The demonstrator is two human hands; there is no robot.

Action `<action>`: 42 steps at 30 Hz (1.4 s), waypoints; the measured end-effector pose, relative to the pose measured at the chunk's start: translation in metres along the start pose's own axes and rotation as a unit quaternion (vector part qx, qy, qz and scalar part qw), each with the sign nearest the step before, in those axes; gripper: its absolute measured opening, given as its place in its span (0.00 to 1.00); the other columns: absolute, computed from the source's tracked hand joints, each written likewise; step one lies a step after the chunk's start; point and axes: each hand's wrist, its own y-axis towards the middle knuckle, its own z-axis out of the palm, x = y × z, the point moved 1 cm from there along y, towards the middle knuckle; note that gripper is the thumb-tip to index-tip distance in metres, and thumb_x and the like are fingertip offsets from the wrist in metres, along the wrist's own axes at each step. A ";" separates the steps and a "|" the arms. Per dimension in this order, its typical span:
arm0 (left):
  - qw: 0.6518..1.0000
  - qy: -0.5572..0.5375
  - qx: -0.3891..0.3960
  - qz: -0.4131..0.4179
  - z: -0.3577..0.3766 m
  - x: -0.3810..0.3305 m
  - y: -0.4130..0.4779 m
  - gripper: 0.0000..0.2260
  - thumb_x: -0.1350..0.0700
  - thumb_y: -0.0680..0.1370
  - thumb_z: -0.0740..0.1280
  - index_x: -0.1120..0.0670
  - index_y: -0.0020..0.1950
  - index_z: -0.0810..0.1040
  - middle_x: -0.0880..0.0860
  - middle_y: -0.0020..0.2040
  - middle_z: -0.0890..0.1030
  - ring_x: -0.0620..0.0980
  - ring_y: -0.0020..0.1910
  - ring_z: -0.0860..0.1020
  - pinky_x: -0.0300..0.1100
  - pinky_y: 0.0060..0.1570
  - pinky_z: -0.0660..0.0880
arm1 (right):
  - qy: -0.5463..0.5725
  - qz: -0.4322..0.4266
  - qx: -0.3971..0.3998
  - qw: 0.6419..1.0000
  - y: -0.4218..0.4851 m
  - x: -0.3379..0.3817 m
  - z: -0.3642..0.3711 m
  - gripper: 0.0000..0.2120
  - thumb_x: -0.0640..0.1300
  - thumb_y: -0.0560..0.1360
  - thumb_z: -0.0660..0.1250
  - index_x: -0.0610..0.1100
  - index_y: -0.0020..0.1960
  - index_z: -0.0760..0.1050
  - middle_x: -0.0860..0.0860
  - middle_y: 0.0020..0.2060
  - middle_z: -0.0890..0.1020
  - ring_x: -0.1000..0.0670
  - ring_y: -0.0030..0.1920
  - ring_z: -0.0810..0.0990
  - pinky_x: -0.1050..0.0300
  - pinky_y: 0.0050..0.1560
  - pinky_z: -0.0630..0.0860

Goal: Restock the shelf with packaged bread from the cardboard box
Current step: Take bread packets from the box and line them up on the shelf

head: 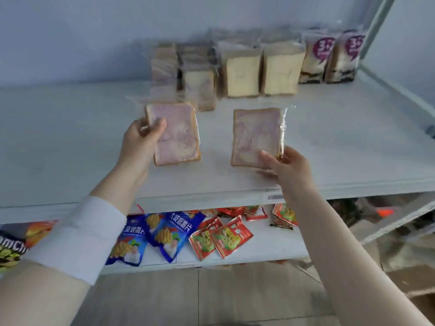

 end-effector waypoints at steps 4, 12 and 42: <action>0.999 0.019 -0.037 -0.028 -0.020 0.019 0.065 0.15 0.49 0.71 0.69 0.56 0.53 0.75 0.52 0.44 0.79 0.51 0.44 0.77 0.47 0.47 0.74 | -0.005 -0.011 0.023 1.000 0.062 0.013 0.071 0.09 0.38 0.71 0.71 0.40 0.48 0.73 0.50 0.35 0.75 0.53 0.34 0.77 0.60 0.36 0.81; 0.986 0.125 -0.081 -0.076 -0.008 0.047 0.138 0.18 0.48 0.74 0.68 0.60 0.57 0.76 0.53 0.49 0.78 0.49 0.47 0.75 0.39 0.44 0.69 | -0.148 -0.044 -0.063 0.986 0.139 0.001 0.145 0.21 0.50 0.70 0.72 0.42 0.59 0.72 0.51 0.44 0.78 0.51 0.41 0.77 0.63 0.40 0.72; 0.540 0.542 0.437 0.473 0.332 -0.049 -0.227 0.20 0.54 0.75 0.64 0.58 0.65 0.65 0.60 0.64 0.69 0.60 0.63 0.68 0.55 0.58 0.68 | -0.680 0.073 -0.231 0.692 -0.153 -0.008 -0.278 0.25 0.45 0.73 0.66 0.43 0.67 0.63 0.41 0.63 0.66 0.38 0.64 0.64 0.42 0.57 0.71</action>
